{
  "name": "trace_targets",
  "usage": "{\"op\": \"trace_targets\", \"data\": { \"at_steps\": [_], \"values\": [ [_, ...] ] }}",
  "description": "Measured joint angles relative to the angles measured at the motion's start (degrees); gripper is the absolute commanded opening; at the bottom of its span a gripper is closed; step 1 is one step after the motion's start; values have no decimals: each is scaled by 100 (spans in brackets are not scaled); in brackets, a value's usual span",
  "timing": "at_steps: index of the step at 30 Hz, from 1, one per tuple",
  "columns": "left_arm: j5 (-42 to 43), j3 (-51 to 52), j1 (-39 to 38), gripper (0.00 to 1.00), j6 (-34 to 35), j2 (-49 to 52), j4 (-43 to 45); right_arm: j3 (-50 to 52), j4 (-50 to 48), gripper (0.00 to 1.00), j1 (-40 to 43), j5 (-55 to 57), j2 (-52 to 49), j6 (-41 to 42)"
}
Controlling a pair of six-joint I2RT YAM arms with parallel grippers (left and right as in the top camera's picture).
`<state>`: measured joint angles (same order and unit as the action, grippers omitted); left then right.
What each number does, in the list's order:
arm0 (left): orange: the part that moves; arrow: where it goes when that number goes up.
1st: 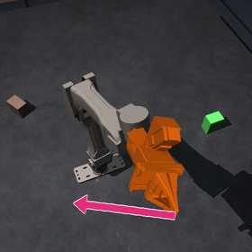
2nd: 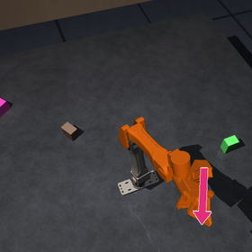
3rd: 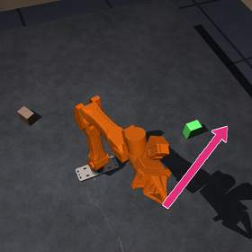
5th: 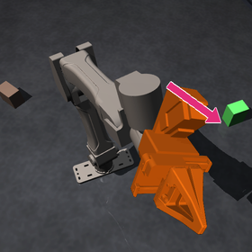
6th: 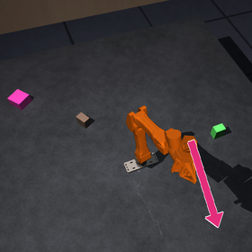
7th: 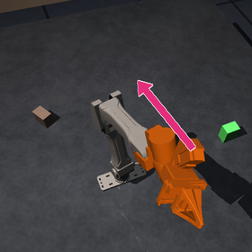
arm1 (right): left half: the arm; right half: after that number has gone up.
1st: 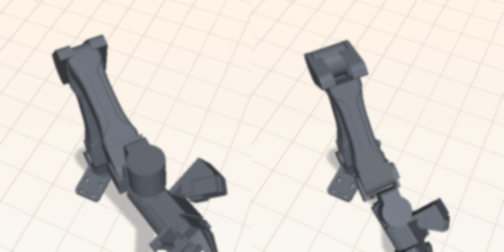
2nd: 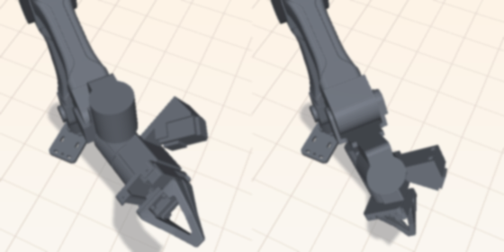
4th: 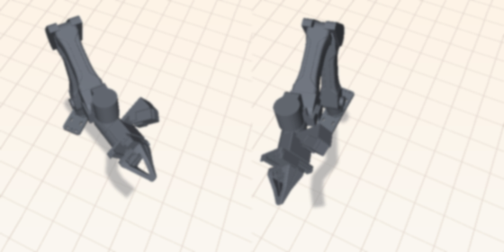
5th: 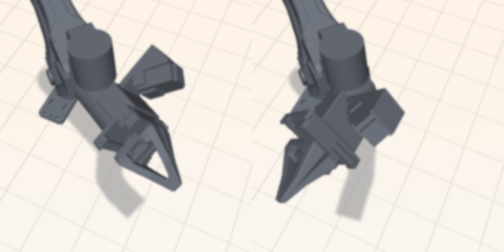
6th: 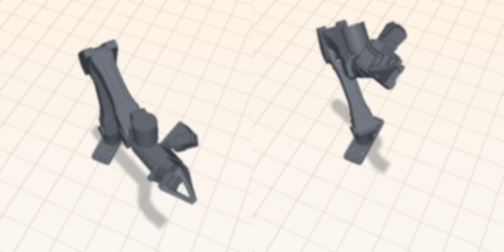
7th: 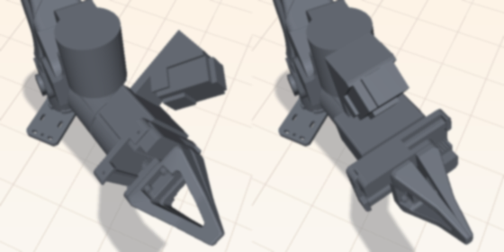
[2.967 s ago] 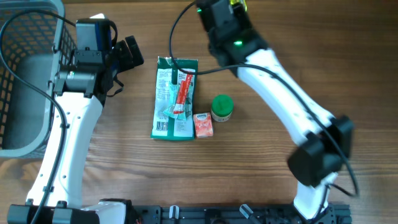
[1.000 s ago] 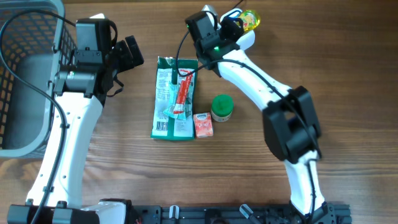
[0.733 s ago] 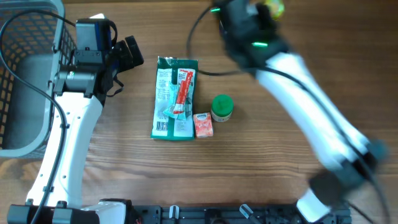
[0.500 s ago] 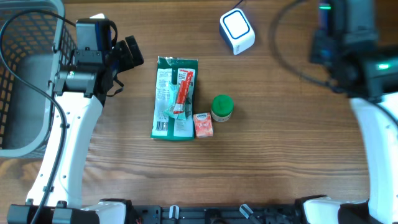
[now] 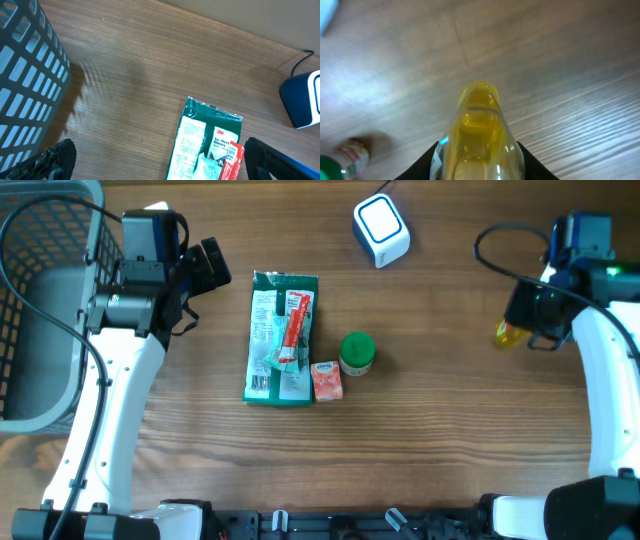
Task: Scan the item barcode
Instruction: 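Carry the yellow bottle back right and set it on the table, then release the bottle and move the right gripper over the green-lidded jar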
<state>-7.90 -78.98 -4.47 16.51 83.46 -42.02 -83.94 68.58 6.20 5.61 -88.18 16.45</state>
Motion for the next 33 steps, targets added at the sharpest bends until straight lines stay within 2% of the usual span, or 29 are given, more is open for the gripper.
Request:
{"op": "trace_targets", "data": {
  "at_steps": [8, 15, 17, 18, 19, 23, 24, 25, 33],
  "values": [
    [0, 0, 0, 100, -17, 0, 0, 1139, -920, 13, 337, 181, -2, 258],
    [0, 0, 0, 100, -17, 0, 2, 1685, -1467, 12, 481, 332, -2, 479],
    [0, 0, 0, 100, -17, 0, 0, 1777, -1521, 15, 496, 350, -2, 520],
    [0, 0, 0, 100, -17, 0, 2, 1801, -1543, 24, 501, 348, -2, 540],
    [0, 0, 0, 100, -17, 0, 0, 1821, -1554, 41, 501, 350, -2, 544],
    [0, 0, 0, 100, -17, 0, 0, 1825, -1561, 72, 501, 345, -2, 621],
    [0, 0, 0, 100, -17, 0, 2, 1825, -1565, 92, 501, 363, -2, 579],
    [0, 0, 0, 100, -17, 0, 0, 1825, -1574, 100, 501, 367, -2, 570],
    [0, 0, 0, 100, -17, 0, 0, 1773, -1403, 100, 501, 387, -2, 605]
  ]
}}
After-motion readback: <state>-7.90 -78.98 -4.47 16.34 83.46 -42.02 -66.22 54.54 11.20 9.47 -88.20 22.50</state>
